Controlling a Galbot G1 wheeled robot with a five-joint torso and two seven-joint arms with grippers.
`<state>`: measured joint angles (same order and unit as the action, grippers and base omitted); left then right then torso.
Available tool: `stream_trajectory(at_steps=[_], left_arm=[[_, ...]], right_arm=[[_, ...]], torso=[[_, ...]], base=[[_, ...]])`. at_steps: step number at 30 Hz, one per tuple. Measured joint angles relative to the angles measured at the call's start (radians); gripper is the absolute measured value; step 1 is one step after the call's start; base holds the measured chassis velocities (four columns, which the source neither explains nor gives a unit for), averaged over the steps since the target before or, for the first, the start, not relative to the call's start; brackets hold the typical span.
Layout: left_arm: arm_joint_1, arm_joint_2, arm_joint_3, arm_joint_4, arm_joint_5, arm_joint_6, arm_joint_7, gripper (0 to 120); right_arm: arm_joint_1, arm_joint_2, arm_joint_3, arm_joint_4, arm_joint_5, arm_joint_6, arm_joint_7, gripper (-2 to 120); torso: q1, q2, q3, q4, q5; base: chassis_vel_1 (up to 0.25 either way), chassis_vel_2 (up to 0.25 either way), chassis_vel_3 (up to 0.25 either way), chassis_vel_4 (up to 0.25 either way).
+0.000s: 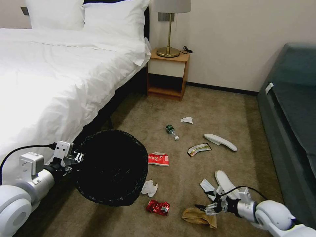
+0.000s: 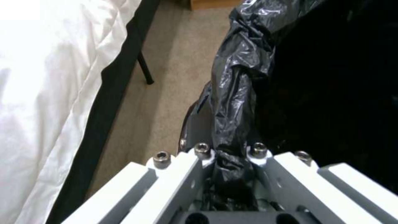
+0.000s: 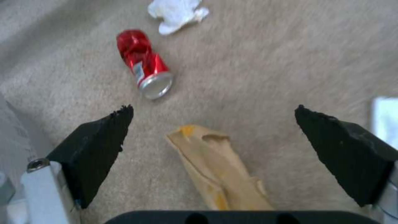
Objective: Pick up the trash bin, then pick up the garbage on the floor and place it into the trash bin.
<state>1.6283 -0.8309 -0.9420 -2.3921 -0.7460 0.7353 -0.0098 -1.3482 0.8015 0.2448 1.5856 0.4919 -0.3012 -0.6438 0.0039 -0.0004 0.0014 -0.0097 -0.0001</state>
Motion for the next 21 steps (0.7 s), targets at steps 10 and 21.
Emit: stream_trajectory(at_steps=[10,21], left_arm=[[-0.004,0.002,0.009,0.0,-0.01,0.0,-0.008,1],[-0.003,0.01,0.016,-0.002,-0.015,0.0,-0.014,1]], right_arm=[[0.046,0.043,-0.077,-0.109,0.001,0.0,0.01,100],[0.089,0.092,-0.121,-0.197,-0.005,-0.001,0.031,100]], torso=[[0.0,0.0,0.0,0.0,-0.0001],[0.0,0.0,0.0,0.0,-0.0001]], base=[[0.0,0.0,0.0,0.0],[0.0,0.0,0.0,0.0]])
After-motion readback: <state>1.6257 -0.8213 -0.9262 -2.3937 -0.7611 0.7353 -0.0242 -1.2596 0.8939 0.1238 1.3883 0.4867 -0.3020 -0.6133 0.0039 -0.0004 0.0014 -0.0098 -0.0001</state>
